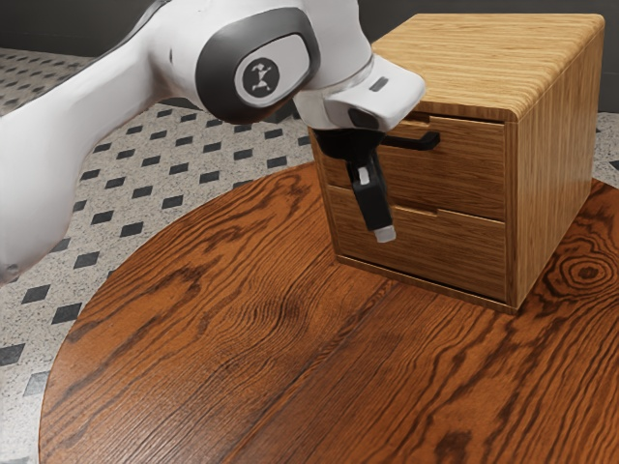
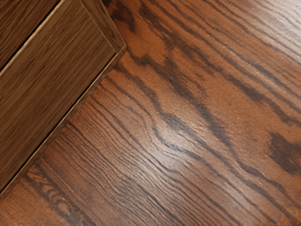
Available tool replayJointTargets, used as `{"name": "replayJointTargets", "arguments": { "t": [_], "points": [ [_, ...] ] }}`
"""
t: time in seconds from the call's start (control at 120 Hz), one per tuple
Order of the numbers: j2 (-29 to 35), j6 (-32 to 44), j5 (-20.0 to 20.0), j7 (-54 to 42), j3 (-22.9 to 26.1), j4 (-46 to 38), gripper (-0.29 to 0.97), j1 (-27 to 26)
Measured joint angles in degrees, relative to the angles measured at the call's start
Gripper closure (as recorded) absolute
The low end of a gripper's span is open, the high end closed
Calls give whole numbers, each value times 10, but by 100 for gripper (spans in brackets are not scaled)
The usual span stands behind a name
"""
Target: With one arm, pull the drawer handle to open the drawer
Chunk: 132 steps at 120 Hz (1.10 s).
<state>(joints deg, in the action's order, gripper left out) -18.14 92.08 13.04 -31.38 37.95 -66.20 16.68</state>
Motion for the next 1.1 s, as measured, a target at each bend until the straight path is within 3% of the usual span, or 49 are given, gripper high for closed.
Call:
{"name": "replayJointTargets", "arguments": {
  "t": [0.3,0.55,0.683,0.842,1.1],
  "points": [
    [60,95,46,-169,4,-45,2,22],
    [86,176,27,-321,3,-62,3,26],
    [130,194,1,-385,-9,-106,3,90],
    [144,202,-14,-452,-45,-116,3,124],
    [142,209,-19,-531,-44,-115,4,83]
  ]
}}
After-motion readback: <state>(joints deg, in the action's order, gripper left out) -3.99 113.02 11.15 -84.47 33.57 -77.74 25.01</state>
